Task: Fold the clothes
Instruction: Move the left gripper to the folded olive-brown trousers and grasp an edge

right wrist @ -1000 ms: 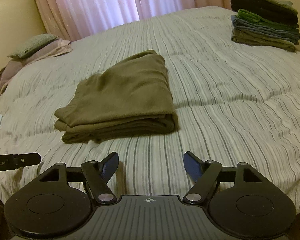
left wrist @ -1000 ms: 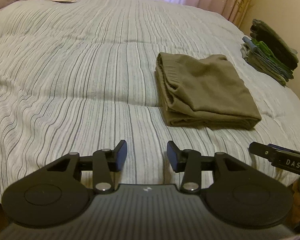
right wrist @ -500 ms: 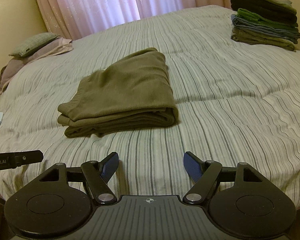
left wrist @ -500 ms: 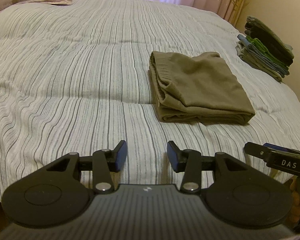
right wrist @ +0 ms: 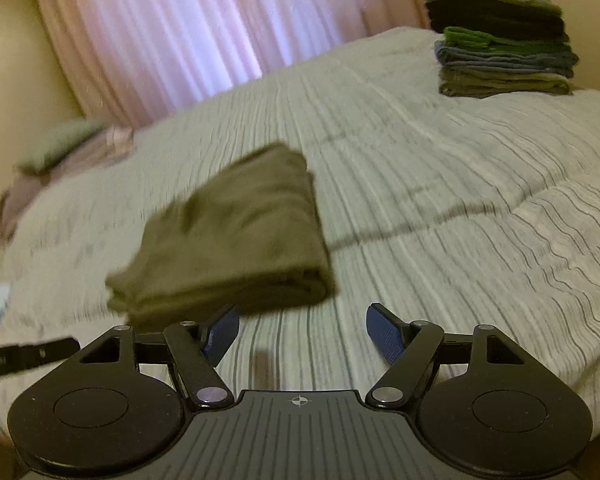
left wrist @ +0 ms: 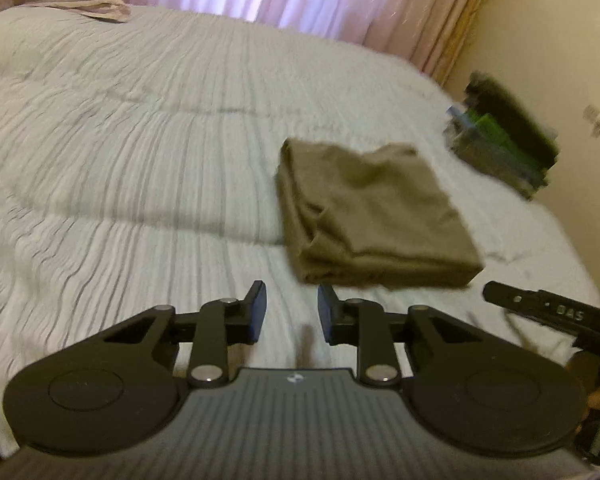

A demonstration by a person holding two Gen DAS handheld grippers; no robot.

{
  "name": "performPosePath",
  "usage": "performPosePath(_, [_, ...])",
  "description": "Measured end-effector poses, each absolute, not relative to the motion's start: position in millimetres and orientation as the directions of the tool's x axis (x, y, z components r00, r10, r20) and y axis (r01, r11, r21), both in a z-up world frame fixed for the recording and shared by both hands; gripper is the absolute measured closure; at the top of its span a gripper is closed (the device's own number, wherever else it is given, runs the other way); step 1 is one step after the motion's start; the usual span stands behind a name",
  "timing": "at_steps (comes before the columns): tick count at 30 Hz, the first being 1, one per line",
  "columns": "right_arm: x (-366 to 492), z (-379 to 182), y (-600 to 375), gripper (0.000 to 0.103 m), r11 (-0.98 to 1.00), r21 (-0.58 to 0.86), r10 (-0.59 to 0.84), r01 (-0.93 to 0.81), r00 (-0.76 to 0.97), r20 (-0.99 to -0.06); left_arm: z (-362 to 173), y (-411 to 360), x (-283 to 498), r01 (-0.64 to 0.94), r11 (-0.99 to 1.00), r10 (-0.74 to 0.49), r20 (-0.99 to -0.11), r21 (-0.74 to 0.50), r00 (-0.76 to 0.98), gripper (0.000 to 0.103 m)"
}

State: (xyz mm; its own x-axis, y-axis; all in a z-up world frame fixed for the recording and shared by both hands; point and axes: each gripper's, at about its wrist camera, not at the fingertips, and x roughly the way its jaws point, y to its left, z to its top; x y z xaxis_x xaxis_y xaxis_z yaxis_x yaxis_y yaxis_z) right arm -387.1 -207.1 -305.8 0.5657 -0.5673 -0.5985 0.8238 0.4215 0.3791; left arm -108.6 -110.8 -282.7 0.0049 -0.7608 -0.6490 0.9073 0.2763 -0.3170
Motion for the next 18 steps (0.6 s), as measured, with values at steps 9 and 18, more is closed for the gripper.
performPosePath(9, [-386,-290,-263,0.029,0.408,0.398,-0.489,0.822,0.564,-0.665,-267,-171,-87,0.893,0.195,-0.769,-0.629,-0.405,-0.118,0.083])
performPosePath(18, [-403,-211,-312,0.041,0.307,0.447,-0.316,0.84,0.533,-0.785,-173,-223,-88,0.877,0.314,-0.669,-0.741,-0.364,-0.067,0.084])
